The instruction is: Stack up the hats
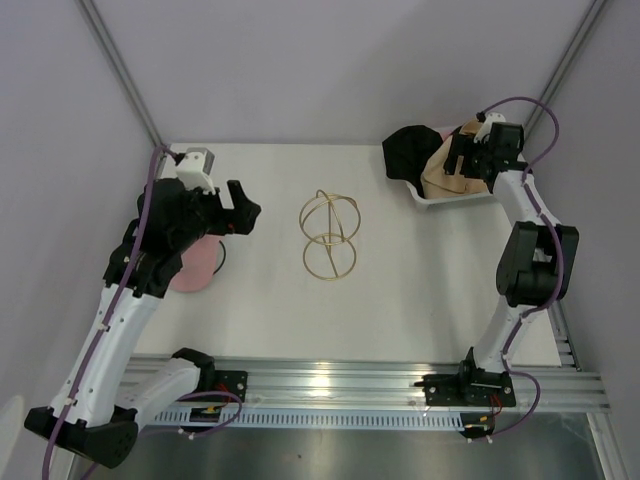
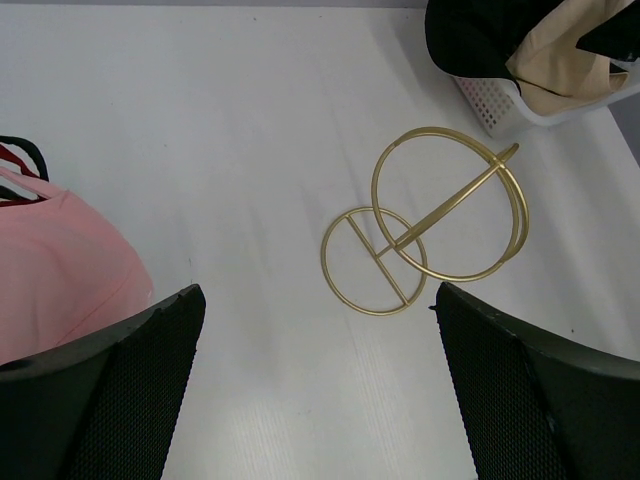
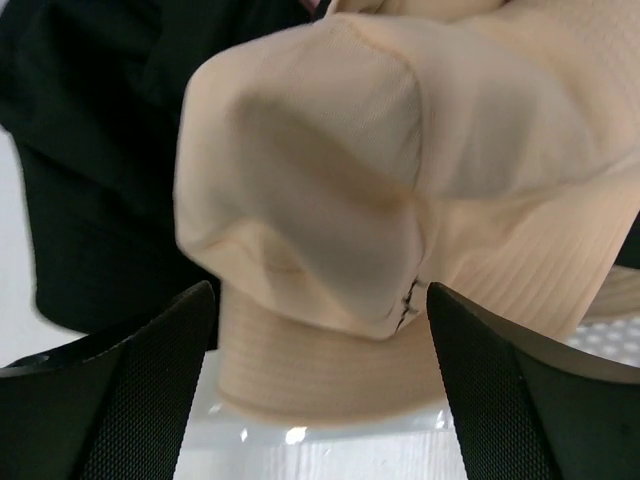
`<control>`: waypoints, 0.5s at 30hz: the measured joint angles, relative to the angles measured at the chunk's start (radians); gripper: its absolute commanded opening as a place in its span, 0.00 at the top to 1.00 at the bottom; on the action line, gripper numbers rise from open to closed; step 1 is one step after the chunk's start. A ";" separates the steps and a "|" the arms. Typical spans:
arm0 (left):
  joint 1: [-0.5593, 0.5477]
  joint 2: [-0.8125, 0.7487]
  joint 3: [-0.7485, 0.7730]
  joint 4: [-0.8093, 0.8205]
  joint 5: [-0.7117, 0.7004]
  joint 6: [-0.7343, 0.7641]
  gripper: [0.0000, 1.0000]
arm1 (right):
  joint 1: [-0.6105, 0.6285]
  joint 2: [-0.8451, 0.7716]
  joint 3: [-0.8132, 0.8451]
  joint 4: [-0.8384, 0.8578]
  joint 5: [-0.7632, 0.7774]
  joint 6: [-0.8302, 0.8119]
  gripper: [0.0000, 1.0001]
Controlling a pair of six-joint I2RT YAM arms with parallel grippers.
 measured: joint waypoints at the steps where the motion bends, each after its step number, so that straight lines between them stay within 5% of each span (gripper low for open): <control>1: 0.000 0.000 0.000 0.000 0.001 0.004 0.00 | 0.000 0.021 0.017 0.009 0.003 -0.018 0.12; 4: 0.000 0.004 0.000 0.003 0.008 0.015 0.01 | 0.002 0.080 0.057 0.023 0.026 -0.061 0.13; 7: 0.000 0.027 0.003 0.008 0.010 0.020 0.01 | 0.008 0.150 0.112 0.020 0.063 -0.102 0.25; 8: 0.000 0.039 0.005 0.008 0.009 0.020 0.01 | 0.010 0.174 0.138 0.009 0.072 -0.109 0.35; 9: 0.000 0.051 0.006 0.008 0.009 0.020 0.01 | 0.013 0.195 0.160 0.005 0.079 -0.116 0.60; 11: 0.000 0.075 0.010 0.001 0.007 0.020 0.01 | 0.017 0.214 0.175 -0.002 0.085 -0.128 0.86; 15: 0.000 0.086 0.011 -0.002 0.008 0.020 0.01 | 0.029 0.198 0.175 -0.026 0.086 -0.117 0.99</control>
